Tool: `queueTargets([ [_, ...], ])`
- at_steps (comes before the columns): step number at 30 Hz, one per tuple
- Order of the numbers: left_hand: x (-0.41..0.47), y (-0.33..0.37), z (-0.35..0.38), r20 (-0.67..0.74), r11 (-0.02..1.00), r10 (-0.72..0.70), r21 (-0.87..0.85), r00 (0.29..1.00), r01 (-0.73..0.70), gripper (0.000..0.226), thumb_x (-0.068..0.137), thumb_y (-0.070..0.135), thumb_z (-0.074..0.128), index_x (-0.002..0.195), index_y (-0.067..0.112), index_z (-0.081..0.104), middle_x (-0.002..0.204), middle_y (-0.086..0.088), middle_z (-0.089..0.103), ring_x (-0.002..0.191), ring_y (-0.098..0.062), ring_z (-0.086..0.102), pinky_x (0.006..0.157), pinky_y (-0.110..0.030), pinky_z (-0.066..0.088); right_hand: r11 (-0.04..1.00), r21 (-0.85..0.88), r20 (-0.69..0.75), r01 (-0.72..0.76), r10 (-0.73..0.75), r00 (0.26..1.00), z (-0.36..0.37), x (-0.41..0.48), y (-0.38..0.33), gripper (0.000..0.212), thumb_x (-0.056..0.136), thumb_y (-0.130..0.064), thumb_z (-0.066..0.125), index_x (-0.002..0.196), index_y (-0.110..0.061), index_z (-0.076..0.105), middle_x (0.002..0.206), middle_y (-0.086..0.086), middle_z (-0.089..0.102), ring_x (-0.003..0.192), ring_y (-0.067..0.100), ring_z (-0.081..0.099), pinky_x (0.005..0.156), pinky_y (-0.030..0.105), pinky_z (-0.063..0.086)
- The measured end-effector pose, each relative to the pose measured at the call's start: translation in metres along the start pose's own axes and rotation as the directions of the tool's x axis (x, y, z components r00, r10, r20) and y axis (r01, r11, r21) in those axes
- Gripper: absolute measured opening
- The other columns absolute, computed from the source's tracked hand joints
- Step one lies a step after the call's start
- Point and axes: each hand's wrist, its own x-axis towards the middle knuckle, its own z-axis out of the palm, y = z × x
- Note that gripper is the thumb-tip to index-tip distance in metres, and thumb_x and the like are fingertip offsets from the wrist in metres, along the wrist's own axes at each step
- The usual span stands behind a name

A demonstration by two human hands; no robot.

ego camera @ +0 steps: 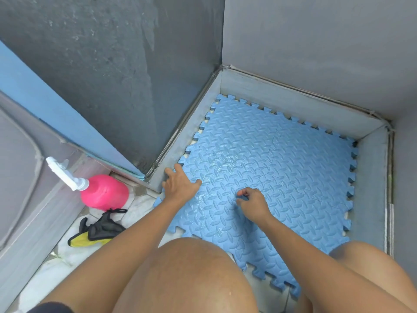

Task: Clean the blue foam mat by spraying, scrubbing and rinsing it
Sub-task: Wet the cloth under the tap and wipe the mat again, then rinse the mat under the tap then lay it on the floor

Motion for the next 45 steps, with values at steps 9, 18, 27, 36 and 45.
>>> queueTargets([
  [9,-0.016,0.021,-0.08,-0.114,0.991,0.134,-0.014,0.984,-0.137,0.077,0.082,0.061,0.071,0.131,0.014,0.036,0.126,-0.015,0.046,0.106,-0.042,0.059,0.083,-0.041,0.044,0.986,0.168,-0.094,0.0,0.016,0.995,-0.011,-0.002,-0.017,0.011,0.089,-0.015,0.067,0.098,-0.021,0.065,0.103,0.0,0.065,0.096,0.019,0.063,0.075,0.023,0.046],
  [18,-0.012,0.041,-0.153,0.008,0.94,0.324,-0.117,0.946,-0.321,0.061,0.093,0.065,0.057,0.067,0.013,0.039,0.075,-0.005,0.04,0.072,-0.024,0.046,0.066,-0.034,0.033,0.988,0.07,-0.138,0.138,-0.127,0.982,-0.043,-0.028,-0.069,0.025,0.098,-0.037,0.055,0.08,-0.021,0.057,0.08,0.0,0.058,0.079,0.021,0.055,0.064,0.029,0.042],
  [27,-0.064,0.087,-0.309,-0.183,0.895,0.446,0.064,0.876,-0.442,0.057,0.097,0.056,0.056,0.075,0.004,0.052,0.06,-0.003,0.04,0.058,-0.023,0.04,0.056,-0.033,0.029,0.712,0.067,-0.36,0.699,-0.636,0.682,-0.186,-0.028,-0.342,0.02,0.104,-0.037,0.045,0.1,-0.022,0.057,0.1,-0.007,0.06,0.08,0.003,0.054,0.077,0.028,0.043],
  [36,-0.092,0.103,-0.358,-0.214,0.827,0.555,0.243,0.804,-0.507,0.064,0.104,0.049,0.047,0.087,-0.011,0.057,0.069,-0.013,0.051,0.095,-0.035,0.058,0.068,-0.037,0.041,0.508,-0.307,-0.172,0.805,-0.861,0.478,-0.231,-0.029,-0.52,0.043,0.101,-0.054,0.035,0.103,-0.026,0.067,0.111,-0.007,0.066,0.109,0.015,0.058,0.101,0.04,0.041],
  [45,-0.095,0.104,-0.36,-0.192,0.829,0.551,0.238,0.812,-0.506,0.061,0.106,0.044,0.045,0.091,-0.012,0.063,0.061,-0.005,0.04,0.059,-0.018,0.038,0.053,-0.032,0.031,0.431,-0.61,-0.198,0.665,-0.895,0.398,-0.216,-0.024,-0.514,0.045,0.103,-0.029,0.019,0.061,-0.018,0.029,0.064,-0.002,0.043,0.097,0.032,0.05,0.094,0.051,0.039],
])
